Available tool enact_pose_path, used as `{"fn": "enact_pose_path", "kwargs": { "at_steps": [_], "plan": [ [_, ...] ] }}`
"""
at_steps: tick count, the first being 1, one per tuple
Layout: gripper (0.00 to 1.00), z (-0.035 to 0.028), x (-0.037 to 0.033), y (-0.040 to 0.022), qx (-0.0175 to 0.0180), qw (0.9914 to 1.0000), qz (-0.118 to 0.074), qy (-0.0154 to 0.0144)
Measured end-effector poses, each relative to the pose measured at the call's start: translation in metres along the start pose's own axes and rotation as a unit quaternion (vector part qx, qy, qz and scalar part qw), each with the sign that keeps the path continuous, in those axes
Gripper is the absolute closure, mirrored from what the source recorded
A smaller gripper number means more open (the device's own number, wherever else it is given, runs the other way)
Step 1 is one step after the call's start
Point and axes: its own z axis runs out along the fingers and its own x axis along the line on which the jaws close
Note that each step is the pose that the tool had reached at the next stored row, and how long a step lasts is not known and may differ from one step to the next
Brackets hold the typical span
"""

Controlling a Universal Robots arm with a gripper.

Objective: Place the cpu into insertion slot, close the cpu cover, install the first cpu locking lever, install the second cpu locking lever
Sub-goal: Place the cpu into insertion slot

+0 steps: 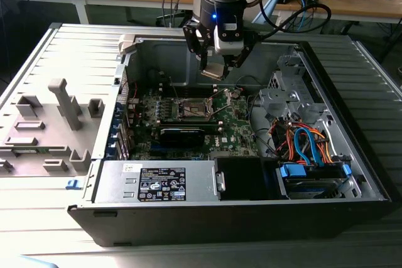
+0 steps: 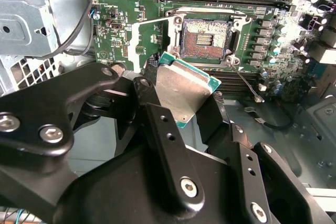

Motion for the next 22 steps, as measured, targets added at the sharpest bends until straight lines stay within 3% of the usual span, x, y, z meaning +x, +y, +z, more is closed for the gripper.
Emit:
{"fn": "enact_pose_path", "kwargs": {
  "at_steps": [22],
  "plan": [
    [0.45, 0.0000, 0.0000, 0.0000, -0.0001, 0.99999, 0.005, -0.0004]
  ]
}}
